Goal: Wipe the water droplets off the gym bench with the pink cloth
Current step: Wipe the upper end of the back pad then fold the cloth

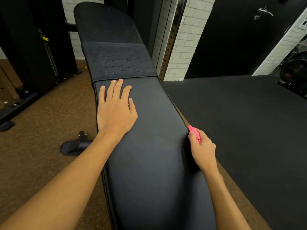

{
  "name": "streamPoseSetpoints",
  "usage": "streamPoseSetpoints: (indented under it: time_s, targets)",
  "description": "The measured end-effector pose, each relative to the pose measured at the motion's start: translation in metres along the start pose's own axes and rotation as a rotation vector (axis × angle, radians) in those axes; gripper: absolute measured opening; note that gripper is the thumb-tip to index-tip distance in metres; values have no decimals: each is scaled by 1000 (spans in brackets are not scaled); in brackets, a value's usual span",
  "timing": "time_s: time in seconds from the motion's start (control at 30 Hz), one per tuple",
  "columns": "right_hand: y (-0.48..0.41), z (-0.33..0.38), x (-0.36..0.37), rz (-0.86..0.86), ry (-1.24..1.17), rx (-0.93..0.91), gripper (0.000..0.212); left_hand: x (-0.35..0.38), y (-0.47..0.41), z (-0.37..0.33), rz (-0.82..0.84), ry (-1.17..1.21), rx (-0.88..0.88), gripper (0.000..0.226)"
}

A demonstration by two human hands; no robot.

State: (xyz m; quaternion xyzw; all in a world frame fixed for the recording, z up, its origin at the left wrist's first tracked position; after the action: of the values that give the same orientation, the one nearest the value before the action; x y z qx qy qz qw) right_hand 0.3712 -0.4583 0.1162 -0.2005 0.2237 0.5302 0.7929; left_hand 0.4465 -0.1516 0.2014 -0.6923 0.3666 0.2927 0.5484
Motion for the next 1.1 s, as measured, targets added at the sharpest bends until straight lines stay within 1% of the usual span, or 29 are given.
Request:
streamPoseSetpoints:
  time_s: [0.13, 0.2, 0.3, 0.43, 0.53, 0.7, 0.8, 0.9, 0.97, 1.0, 1.1]
  targets:
    - [-30, 9, 12, 75, 36, 76, 28, -1, -1, -2, -16, -4, 1, 50]
    - [-45, 21, 21, 103, 33, 103, 36, -3, 0, -3, -18, -8, 0, 49]
    - [-72, 44, 38, 133, 8, 106, 40, -4, -2, -3, -13, -16, 0, 49]
    - [-106, 79, 60, 154, 6, 50, 49, -5, -2, -3, -8, -16, -4, 49]
    - [-129, 106, 76, 181, 13, -8, 51, -5, -3, -4, 2, -13, -6, 50]
    - [-151, 144, 95, 195, 14, -132, 43, -5, -7, -3, 3, -10, -16, 52]
    - [-144, 144, 91, 210, 22, -169, 49, -5, -7, -3, -2, -4, -21, 52]
    - [-131, 122, 80, 250, 45, -145, 41, -4, -6, -2, -2, -1, -24, 51]
    - [-124, 108, 74, 265, 42, -98, 51, -3, -6, -2, 4, -10, -24, 49]
    - [-124, 104, 73, 261, 36, -89, 53, -3, -6, -2, 1, -12, -24, 49]
    - [-138, 115, 80, 242, 49, -129, 50, -4, -6, -3, -9, -3, -22, 48]
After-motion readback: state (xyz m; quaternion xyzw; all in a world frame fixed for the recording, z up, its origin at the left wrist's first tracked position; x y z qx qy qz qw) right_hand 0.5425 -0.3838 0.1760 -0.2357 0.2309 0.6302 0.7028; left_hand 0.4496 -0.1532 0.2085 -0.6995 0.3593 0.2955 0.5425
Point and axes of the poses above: each hand's wrist, its own y-axis away from the middle knuckle, its own x-axis out of the palm, z = x × y, the point moved 8 cm from there along -y, towards the middle knuckle, and after that the axes turned 6 degrees about -x, right-handed, at the moved point
